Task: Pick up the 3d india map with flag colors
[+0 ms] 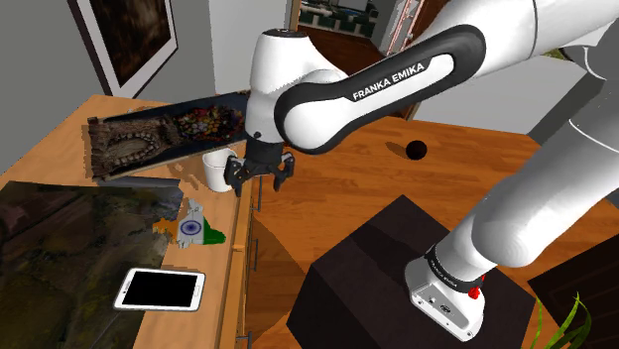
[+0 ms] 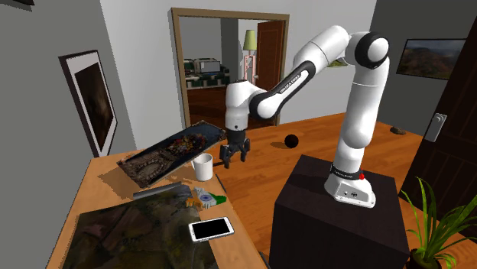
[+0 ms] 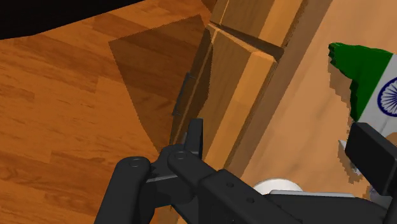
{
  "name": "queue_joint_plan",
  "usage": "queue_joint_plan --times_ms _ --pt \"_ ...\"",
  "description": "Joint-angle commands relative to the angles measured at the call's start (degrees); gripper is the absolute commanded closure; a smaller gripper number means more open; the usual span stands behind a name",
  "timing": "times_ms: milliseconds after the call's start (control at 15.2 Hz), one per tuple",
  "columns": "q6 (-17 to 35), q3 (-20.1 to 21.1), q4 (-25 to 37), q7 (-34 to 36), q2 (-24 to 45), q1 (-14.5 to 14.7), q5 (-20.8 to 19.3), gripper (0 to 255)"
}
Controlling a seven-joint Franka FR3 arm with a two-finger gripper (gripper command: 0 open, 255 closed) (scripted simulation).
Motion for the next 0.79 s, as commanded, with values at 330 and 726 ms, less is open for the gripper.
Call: queue_joint_plan --times_ms 330,726 --pt "5.49 -1.07 12.81 14.76 17.25 5.13 -11.35 0" --pt "7.22 -4.32 22.32 21.4 27.15 10.5 -16.41 0"
